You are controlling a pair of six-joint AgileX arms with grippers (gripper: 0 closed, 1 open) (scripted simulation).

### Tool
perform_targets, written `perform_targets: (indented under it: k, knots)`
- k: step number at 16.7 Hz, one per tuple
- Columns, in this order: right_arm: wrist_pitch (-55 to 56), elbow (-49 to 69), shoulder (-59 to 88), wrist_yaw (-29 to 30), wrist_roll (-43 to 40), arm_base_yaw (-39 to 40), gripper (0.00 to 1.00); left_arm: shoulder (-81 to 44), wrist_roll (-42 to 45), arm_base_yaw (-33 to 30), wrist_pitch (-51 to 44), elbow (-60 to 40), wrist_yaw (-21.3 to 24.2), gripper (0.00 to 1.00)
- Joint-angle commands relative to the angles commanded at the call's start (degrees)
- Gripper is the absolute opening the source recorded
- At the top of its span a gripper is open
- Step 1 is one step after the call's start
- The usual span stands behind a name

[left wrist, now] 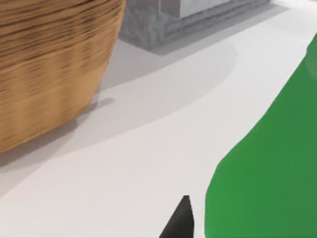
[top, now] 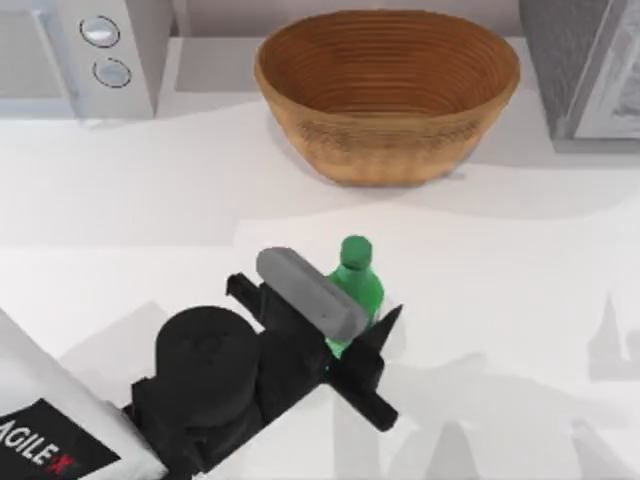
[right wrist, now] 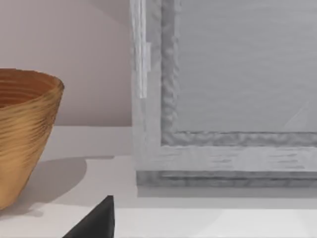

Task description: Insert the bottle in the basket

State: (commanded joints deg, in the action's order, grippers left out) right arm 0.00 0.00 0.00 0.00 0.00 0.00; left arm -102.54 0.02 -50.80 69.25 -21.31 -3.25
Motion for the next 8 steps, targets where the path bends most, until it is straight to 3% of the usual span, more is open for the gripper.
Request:
perform_targets:
  k: [8]
  knots:
    - [0.0,0.0,0.0,0.0,0.0,0.0,1.0,44.18,-0.62,-1.77,-32.56,8.18,-2.31,0.0]
